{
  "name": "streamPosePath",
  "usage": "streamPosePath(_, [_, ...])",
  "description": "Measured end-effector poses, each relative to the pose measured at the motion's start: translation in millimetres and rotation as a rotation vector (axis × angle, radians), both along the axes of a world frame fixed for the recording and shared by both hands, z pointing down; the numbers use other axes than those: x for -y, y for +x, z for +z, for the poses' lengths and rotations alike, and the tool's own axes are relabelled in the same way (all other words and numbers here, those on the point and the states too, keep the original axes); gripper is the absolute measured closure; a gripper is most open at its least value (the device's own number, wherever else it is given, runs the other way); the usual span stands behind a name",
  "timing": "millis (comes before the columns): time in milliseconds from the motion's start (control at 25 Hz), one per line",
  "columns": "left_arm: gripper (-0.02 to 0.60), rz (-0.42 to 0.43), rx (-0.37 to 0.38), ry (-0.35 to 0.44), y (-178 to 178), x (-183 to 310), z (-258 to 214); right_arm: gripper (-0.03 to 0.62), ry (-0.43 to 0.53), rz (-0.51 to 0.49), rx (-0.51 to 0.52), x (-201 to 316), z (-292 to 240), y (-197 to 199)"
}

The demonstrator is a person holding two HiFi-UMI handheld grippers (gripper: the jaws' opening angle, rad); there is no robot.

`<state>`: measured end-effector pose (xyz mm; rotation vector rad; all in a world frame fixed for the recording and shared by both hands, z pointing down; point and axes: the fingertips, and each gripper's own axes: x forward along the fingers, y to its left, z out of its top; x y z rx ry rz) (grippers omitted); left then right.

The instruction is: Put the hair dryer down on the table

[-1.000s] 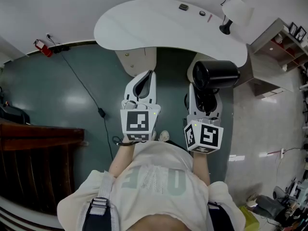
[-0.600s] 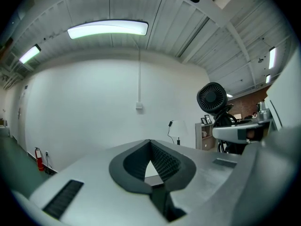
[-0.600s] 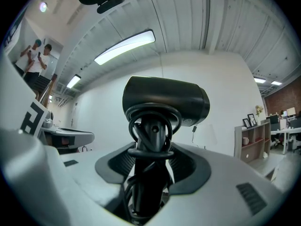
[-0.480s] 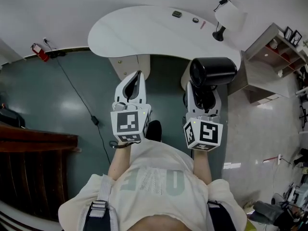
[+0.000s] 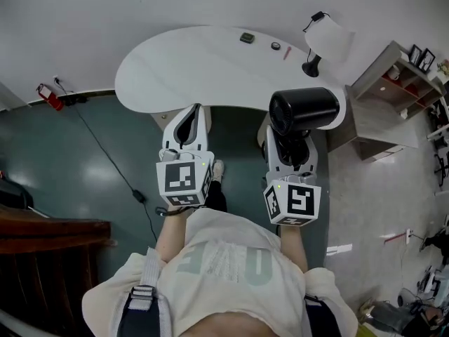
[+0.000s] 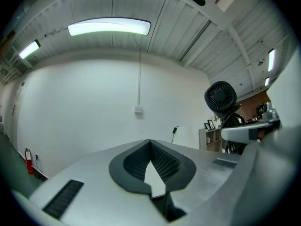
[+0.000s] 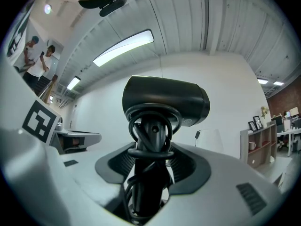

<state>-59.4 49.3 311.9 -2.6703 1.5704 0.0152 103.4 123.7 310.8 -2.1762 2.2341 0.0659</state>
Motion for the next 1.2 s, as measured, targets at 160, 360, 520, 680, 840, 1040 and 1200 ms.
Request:
streamPosePath(160, [0.575, 0.007, 0.003, 0.007, 9.1, 51.0, -2.2, 0.372, 0.02, 0.016, -0.019, 43.7, -5.6, 9.8])
streamPosePath(360, [0.575, 0.036, 0.012, 0.023, 22.8, 111.7, -6.3, 0.372, 0.029, 0.03, -0.038, 109.9, -10.3, 17.1])
streamPosePath(520, [0.575, 0.059, 0.024, 0.049, 32.4, 168.0, -22.2, 0.372, 0.031, 0.027, -0.047, 173.5, -19.3, 17.6])
streamPosePath(680, [0.575, 0.079, 0.025, 0.078, 42.8, 228.9, -38.9, 0.372, 0.032, 0.021, -0.05, 240.3, -27.6, 18.8])
streamPosePath(840, [0.575, 0.096, 0.029, 0.091, 48.3, 285.8, -48.3, 0.372, 0.026, 0.02, -0.063, 299.1, -32.6, 17.5])
streamPosePath(1040, [0.575, 0.11, -0.008, 0.102, 54.0, 333.8, -52.3, 0.372, 0.004, 0.032, -0.051, 346.9, -28.9, 20.3])
streamPosePath(1200, [0.575, 0.09, 0.019, 0.063, 58.9, 355.6, -37.7, 0.372, -0.028, 0.034, -0.056, 367.7, -21.2, 33.0])
